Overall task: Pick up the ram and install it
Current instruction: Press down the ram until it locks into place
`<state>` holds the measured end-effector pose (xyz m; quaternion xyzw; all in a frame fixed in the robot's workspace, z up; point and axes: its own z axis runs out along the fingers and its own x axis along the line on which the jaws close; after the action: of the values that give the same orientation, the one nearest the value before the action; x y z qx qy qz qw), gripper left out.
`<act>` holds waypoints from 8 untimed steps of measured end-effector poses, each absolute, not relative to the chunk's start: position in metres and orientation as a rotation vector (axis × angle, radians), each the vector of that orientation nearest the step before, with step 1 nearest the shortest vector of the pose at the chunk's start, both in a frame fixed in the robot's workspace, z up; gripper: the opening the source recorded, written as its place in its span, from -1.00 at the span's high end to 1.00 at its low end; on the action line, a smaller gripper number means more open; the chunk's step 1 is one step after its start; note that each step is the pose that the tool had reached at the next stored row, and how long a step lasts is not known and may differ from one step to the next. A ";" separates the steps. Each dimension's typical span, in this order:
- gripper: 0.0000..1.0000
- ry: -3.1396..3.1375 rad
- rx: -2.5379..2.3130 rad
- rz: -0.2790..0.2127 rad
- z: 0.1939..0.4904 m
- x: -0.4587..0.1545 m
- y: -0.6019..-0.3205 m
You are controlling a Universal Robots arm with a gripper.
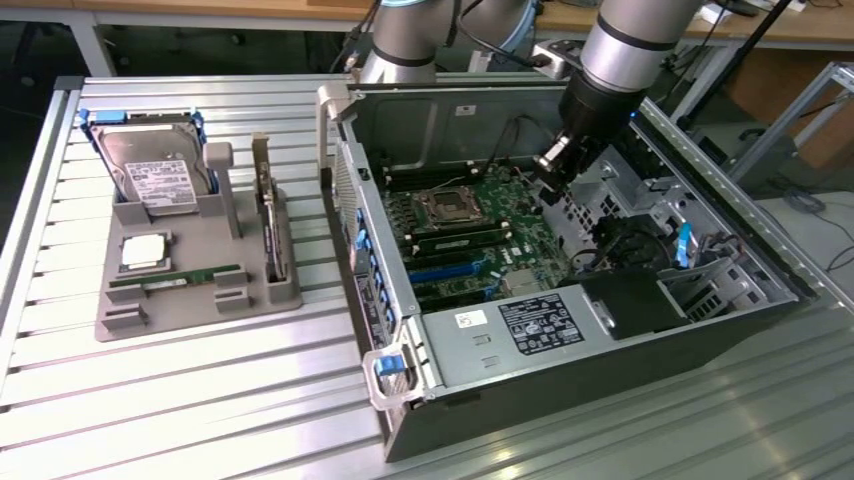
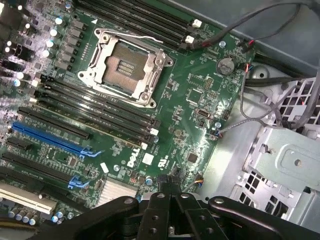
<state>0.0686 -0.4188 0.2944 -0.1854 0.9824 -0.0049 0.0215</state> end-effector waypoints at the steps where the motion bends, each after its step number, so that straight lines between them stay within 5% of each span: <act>1: 0.80 3.047 -0.562 -0.016 0.294 0.069 -0.419; 8: 0.80 3.061 -0.487 -0.021 0.294 0.069 -0.419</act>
<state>0.0687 -0.4188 0.2944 -0.1569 0.9874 -0.0068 0.0211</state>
